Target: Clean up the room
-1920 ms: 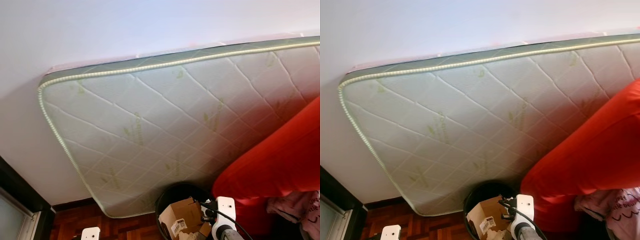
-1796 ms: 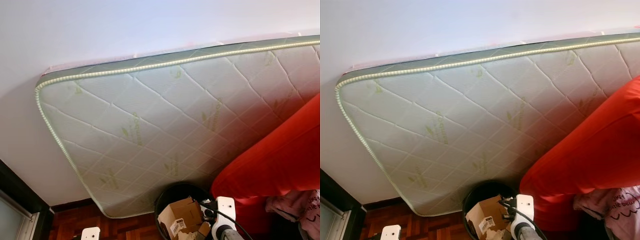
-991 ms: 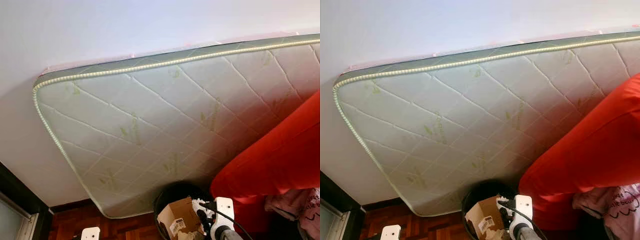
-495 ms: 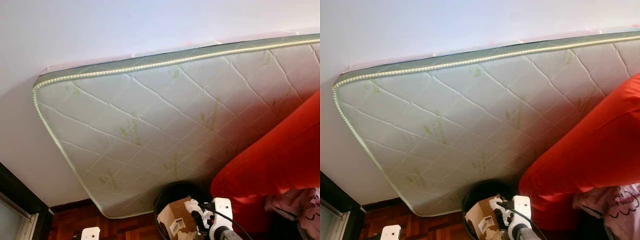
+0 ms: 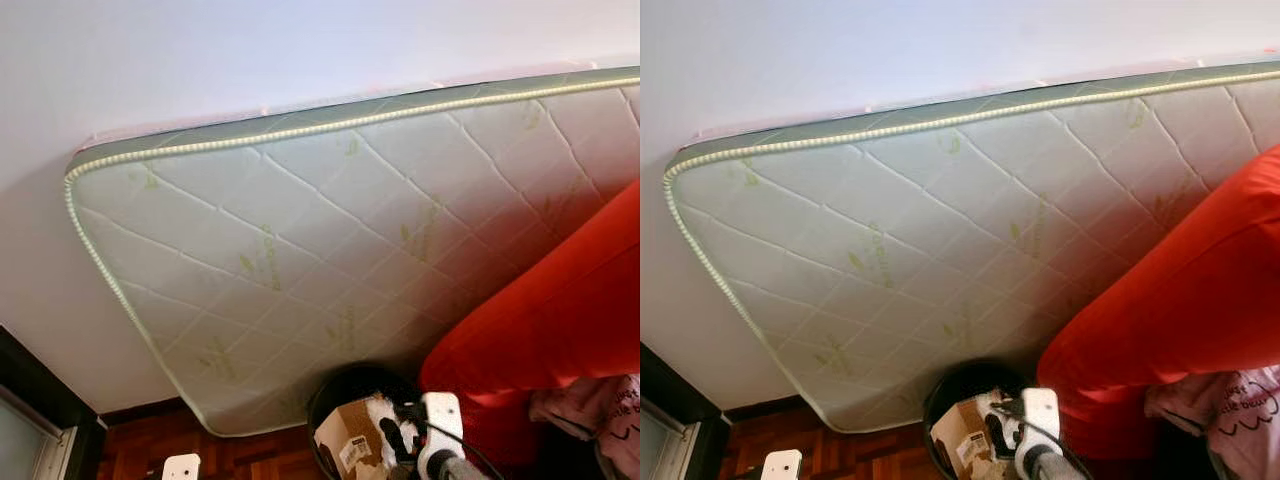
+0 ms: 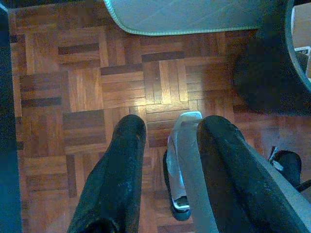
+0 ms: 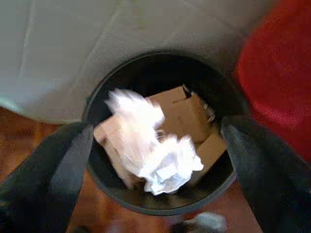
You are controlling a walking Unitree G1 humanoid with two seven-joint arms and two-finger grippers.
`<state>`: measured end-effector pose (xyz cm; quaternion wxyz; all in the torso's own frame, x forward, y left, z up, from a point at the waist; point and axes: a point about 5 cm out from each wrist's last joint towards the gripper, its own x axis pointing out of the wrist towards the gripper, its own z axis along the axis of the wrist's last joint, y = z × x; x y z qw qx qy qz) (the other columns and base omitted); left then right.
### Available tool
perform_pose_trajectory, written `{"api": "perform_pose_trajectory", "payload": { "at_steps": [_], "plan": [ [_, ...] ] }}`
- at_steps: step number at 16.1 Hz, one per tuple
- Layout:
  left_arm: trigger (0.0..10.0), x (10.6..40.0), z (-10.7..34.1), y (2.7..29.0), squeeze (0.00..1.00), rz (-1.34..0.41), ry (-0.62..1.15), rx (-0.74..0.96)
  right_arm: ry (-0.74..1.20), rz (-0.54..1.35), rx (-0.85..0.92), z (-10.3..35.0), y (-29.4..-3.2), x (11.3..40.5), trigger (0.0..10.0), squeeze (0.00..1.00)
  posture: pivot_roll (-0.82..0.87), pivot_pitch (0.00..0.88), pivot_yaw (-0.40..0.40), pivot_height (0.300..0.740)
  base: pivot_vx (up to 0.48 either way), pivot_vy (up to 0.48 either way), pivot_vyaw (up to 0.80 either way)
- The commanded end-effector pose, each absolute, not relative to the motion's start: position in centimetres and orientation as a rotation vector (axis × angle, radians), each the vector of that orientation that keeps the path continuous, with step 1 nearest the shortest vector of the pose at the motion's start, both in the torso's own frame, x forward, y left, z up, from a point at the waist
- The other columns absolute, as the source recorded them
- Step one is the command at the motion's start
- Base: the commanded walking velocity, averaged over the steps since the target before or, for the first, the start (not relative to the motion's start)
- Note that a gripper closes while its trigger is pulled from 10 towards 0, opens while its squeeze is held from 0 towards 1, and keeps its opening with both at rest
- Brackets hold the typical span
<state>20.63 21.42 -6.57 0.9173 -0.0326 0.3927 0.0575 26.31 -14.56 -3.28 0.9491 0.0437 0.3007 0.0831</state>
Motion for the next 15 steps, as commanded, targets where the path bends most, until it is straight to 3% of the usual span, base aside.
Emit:
{"api": "perform_pose_trajectory", "payload": {
  "at_steps": [1, 2, 3, 5, 8, 12, 15],
  "plan": [
    [10.0, 19.9, -7.0, 21.8, 0.00, 0.116, 0.845, -0.040, 0.605, 0.189, 0.055, -3.2, -14.3, 26.4, 10.0, 0.00, -0.02, 0.064, 0.053, 0.631, 0.000, 0.000, 0.00],
    [10.0, 19.9, -7.0, 21.8, 0.00, 0.111, 0.846, -0.032, 0.640, 0.140, 0.279, -3.7, -13.9, 25.8, 10.0, 0.00, -0.02, 0.061, 0.053, 0.631, 0.000, 0.000, 0.00],
    [10.0, 19.9, -7.0, 21.8, 0.00, 0.109, 0.846, -0.030, 0.648, 0.138, 0.332, -3.8, -13.7, 25.7, 10.0, 0.00, -0.01, 0.057, 0.052, 0.631, 0.000, 0.000, 0.00],
    [10.0, 19.9, -6.9, 21.8, 0.00, 0.107, 0.845, -0.028, 0.577, 0.214, -0.102, -2.9, -14.5, 26.7, 10.0, 0.00, -0.02, 0.058, 0.053, 0.631, 0.000, 0.000, 0.00],
    [10.0, 19.9, -6.9, 21.7, 0.00, 0.104, 0.844, -0.027, 0.597, 0.152, 0.110, -3.2, -14.3, 26.3, 10.0, 0.00, -0.02, 0.064, 0.050, 0.631, 0.000, 0.000, 0.00],
    [10.0, 20.0, -6.9, 21.7, 0.00, 0.108, 0.845, -0.029, 0.602, 0.122, 0.156, -3.3, -14.5, 26.2, 10.0, 0.00, -0.01, 0.063, 0.046, 0.631, 0.000, 0.000, 0.00],
    [10.0, 19.9, -6.9, 21.7, 0.00, 0.109, 0.846, -0.029, 0.618, 0.107, 0.159, -3.5, -14.5, 26.1, 10.0, 0.00, -0.02, 0.057, 0.047, 0.656, 0.000, 0.000, 0.00]
  ]
}}
